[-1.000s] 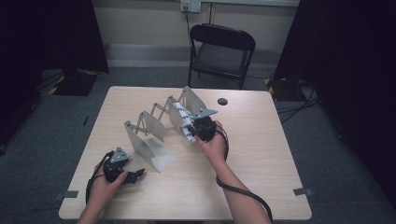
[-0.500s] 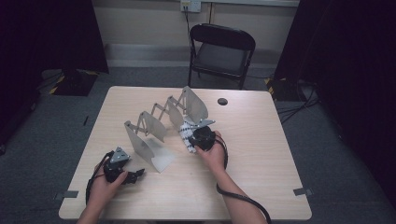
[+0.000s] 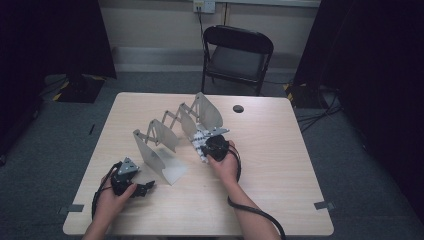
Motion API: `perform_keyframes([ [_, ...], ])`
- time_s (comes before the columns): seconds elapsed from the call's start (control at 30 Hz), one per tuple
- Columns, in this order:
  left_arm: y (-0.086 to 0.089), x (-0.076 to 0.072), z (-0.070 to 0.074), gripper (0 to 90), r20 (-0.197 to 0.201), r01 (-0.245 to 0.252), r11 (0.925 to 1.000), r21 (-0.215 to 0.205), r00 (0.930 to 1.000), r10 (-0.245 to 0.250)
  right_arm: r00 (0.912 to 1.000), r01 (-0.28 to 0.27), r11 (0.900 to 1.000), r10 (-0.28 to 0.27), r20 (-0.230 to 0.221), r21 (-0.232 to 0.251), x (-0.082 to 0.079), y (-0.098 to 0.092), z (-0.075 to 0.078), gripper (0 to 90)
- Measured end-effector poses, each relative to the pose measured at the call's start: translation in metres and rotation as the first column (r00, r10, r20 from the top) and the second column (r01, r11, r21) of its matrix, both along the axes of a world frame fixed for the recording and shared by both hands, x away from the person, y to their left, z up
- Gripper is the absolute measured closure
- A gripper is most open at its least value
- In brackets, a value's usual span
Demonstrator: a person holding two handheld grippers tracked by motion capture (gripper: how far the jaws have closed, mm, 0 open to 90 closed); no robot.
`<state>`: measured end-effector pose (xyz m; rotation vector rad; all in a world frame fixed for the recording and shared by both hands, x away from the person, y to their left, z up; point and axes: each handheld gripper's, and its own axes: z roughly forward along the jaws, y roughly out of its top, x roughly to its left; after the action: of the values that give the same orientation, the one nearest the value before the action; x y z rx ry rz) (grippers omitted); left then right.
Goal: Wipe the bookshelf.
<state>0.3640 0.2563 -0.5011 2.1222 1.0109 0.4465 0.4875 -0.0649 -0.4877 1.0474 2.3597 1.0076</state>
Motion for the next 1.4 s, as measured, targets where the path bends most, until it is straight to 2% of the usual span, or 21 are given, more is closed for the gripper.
perform_keyframes([
  [0.13, 0.000, 0.000, 0.000, 14.5, -0.002, 0.001, 1.0000, 0.000, 1.0000, -0.001, 0.9999, 0.007, 1.000, -0.007, 0.014, -0.004, 0.000, -0.004, 0.010, 77.7],
  [0.2, 0.000, 0.000, 0.000, 14.4, 0.000, 0.000, 1.0000, 0.000, 1.0000, 0.000, 0.9997, 0.007, 1.000, -0.008, 0.025, 0.026, -0.001, -0.006, 0.017, 78.1],
  [0.33, 0.000, 0.000, 0.000, 14.4, -0.002, 0.002, 1.0000, 0.001, 1.0000, -0.002, 0.9969, -0.015, 0.998, 0.010, 0.079, 0.062, -0.003, -0.010, 0.041, 78.3],
  [0.4, 0.000, 0.000, 0.000, 14.4, -0.002, 0.001, 1.0000, 0.001, 1.0000, -0.001, 0.9939, -0.034, 0.998, 0.028, 0.107, 0.056, -0.003, -0.008, 0.056, 78.2],
  [0.5, 0.000, 0.000, 0.000, 14.5, 0.000, 0.000, 1.0000, 0.000, 1.0000, 0.000, 0.9890, -0.054, 0.996, 0.043, 0.141, 0.072, -0.001, -0.006, 0.076, 78.2],
  [0.6, 0.000, 0.000, 0.000, 14.5, 0.000, 0.000, 1.0000, 0.000, 1.0000, 0.000, 0.9845, -0.081, 0.994, 0.069, 0.161, 0.071, 0.002, -0.003, 0.087, 78.2],
  [0.7, 0.000, 0.000, 0.000, 14.5, -0.001, 0.000, 1.0000, 0.000, 1.0000, 0.000, 0.9854, -0.096, 0.994, 0.088, 0.146, 0.051, 0.004, 0.001, 0.081, 78.3],
  [0.97, 0.000, 0.000, 0.000, 14.4, -0.001, 0.000, 1.0000, 0.000, 1.0000, 0.000, 0.9918, -0.111, 0.994, 0.110, 0.064, 0.012, 0.001, 0.004, 0.035, 78.3],
  [1.13, 0.000, 0.000, 0.000, 14.4, 0.000, 0.000, 1.0000, 0.000, 1.0000, 0.000, 0.9926, -0.116, 0.993, 0.117, 0.032, -0.018, -0.002, 0.004, 0.016, 78.3],
  [1.3, 0.000, 0.000, 0.000, 14.5, 0.000, 0.000, 1.0000, 0.000, 1.0000, 0.000, 0.9955, -0.094, 0.995, 0.094, 0.012, -0.017, -0.004, 0.001, 0.005, 78.1],
  [1.4, 0.000, 0.000, 0.000, 14.4, -0.002, 0.002, 1.0000, 0.001, 1.0000, -0.002, 0.9969, -0.078, 0.997, 0.078, 0.012, -0.011, -0.004, -0.002, 0.007, 78.0],
])
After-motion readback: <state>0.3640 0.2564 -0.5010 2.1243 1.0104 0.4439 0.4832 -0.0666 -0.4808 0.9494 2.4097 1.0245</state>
